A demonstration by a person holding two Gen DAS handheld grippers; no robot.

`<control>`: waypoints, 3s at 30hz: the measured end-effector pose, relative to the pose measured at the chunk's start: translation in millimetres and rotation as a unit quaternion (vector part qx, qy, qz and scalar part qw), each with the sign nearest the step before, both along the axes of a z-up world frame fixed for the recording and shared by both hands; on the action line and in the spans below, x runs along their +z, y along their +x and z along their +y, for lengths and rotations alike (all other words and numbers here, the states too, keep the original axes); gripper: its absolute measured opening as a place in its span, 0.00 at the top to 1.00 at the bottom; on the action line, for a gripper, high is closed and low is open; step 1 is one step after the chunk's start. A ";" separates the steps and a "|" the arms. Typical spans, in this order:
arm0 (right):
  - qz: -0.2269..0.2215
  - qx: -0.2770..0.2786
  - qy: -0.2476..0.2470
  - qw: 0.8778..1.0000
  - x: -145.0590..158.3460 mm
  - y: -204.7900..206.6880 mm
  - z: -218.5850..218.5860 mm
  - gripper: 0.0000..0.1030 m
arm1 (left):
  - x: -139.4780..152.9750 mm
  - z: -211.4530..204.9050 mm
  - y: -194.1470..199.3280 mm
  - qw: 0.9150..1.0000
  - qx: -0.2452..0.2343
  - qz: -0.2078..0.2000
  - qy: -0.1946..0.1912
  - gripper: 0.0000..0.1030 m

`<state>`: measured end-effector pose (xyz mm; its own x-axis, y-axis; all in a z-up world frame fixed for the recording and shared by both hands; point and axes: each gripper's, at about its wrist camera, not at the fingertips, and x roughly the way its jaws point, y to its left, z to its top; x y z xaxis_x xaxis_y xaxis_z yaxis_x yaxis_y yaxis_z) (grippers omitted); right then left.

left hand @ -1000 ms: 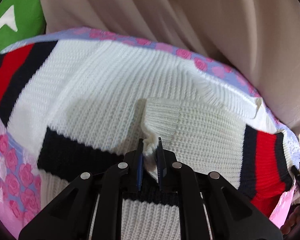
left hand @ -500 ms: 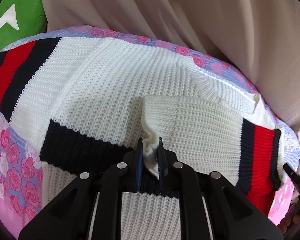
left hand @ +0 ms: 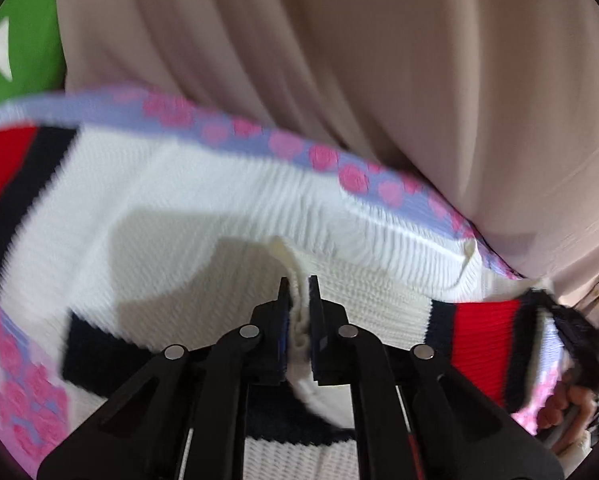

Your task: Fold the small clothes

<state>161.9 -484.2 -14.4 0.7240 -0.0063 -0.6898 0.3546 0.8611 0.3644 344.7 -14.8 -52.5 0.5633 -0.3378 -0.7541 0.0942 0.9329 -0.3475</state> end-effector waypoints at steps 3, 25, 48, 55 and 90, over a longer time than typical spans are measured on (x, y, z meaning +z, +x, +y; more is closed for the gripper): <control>0.108 -0.013 0.007 0.994 -51.6 13.9 -19.5 0.91 | -23.2 -5.0 10.0 0.999 0.003 0.028 0.030 0.93; 0.123 -0.018 -0.006 0.992 -28.1 -71.7 7.1 0.97 | -43.6 -11.2 -35.5 0.996 -0.025 0.086 0.020 1.00; 0.147 0.027 -0.077 0.986 -22.6 -65.2 44.5 0.91 | -27.9 7.0 -14.5 0.998 0.001 0.065 -0.014 0.93; 0.216 0.053 -0.118 0.968 -58.2 -51.6 60.3 0.91 | -38.8 0.0 -19.2 0.997 -0.001 0.068 0.027 0.90; 0.232 0.211 -0.156 0.937 22.8 -166.9 309.8 0.60 | -25.0 411.0 70.7 0.954 0.290 0.077 -0.017 0.93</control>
<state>-4.9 -174.4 8.4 0.3303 -0.0415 -0.9430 0.0171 0.9991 -0.0379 415.4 396.2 -77.5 0.5470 -0.0285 -0.8367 -0.4889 0.8004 -0.3468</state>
